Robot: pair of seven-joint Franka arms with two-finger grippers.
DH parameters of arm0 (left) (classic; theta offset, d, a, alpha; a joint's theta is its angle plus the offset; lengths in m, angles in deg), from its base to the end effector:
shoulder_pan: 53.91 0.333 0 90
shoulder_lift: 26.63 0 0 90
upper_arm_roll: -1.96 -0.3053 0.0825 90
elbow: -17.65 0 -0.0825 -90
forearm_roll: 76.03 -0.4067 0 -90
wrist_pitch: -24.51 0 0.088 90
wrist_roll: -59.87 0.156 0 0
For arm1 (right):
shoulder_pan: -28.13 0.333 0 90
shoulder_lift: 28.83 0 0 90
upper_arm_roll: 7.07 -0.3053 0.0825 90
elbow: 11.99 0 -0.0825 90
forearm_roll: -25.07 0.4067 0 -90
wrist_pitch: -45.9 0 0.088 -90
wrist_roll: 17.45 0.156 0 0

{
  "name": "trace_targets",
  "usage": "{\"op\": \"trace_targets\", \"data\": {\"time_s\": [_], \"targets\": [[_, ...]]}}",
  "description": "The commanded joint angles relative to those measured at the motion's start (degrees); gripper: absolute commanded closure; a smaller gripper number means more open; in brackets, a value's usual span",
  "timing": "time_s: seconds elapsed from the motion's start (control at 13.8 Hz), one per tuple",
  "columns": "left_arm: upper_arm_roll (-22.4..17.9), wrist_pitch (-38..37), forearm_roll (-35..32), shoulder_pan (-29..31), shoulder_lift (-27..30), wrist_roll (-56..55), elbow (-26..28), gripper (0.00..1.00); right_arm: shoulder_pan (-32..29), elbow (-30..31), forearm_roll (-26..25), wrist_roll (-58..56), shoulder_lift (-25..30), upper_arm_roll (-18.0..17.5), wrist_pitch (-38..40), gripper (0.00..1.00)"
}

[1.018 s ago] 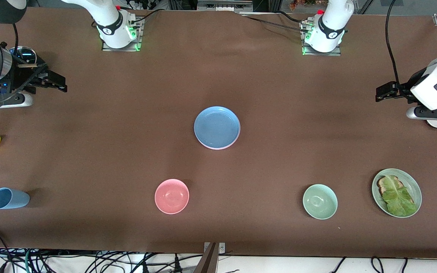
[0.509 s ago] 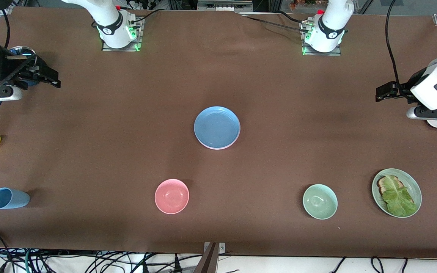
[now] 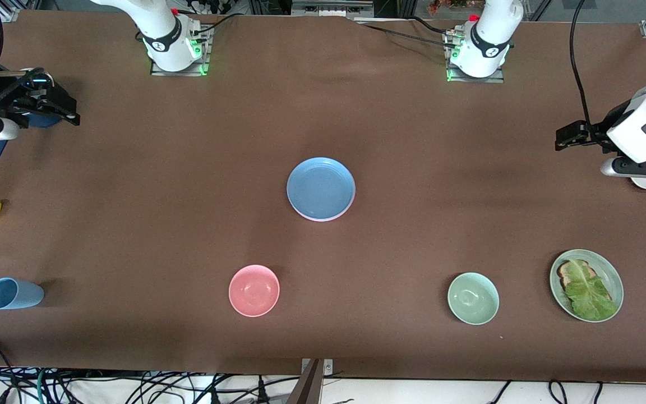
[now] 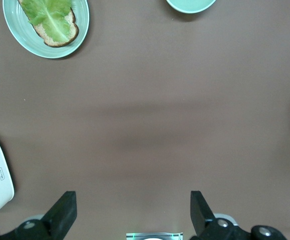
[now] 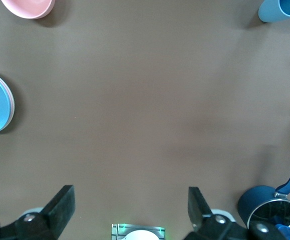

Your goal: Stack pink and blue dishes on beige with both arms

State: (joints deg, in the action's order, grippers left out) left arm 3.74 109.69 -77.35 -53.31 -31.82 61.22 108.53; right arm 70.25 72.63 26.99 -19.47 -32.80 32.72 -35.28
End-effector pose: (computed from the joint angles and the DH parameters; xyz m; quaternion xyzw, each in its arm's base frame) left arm 0.5798 -0.0077 0.4989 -0.9952 0.0222 0.0949 0.0100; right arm 0.5703 0.0399 0.5671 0.9976 0.0389 -0.0566 0.0056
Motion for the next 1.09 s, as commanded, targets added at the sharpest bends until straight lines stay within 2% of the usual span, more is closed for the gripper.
{"op": "trace_targets", "data": {"time_s": [0.0, 0.07, 0.22, 0.29, 0.36, 0.51, 0.73, 1.02], "targets": [[0.15, -1.33, 0.88, 0.1, -0.88, 0.32, -2.03, 0.0, -3.42, -1.39, -0.34, 0.17, -0.77, -2.06, 2.86, 0.0], [0.15, -1.33, 0.88, 0.1, -0.88, 0.32, -2.03, 0.0, -8.41, -1.3, -0.08, 0.35, -0.51, -7.48, 2.52, 0.0], [0.15, -1.33, 0.88, 0.1, -0.88, 0.32, -2.03, 0.0, -22.63, -0.68, -0.77, 1.22, 0.36, -23.18, 2.08, 0.0], [0.15, -1.33, 0.88, 0.1, -0.88, 0.32, -1.94, 0.0, -29.92, 1.5, -0.78, 1.4, 2.29, -29.88, 1.56, 0.0], [0.15, -1.33, 0.88, 0.1, -0.88, 0.24, -2.03, 0.0, -34.52, 4.04, -0.78, 1.4, 4.22, -34.12, -0.1, 0.0], [0.15, -1.33, 0.88, 0.1, -0.88, 0.24, -2.03, 0.0, -39.12, 8.88, -0.78, 1.49, 7.65, -37.75, -2.91, 0.0], [0.15, -1.33, 0.88, 0.1, -0.88, 0.24, -1.94, 0.0, -41.94, 9.34, -1.3, 1.4, 8.02, -40.3, -2.84, 0.0], [0.15, -1.33, 0.88, 0.19, -0.88, 0.24, -1.94, 0.0, -41.95, 8.99, -1.83, 1.4, 7.58, -40.49, -2.66, 0.0]]}}
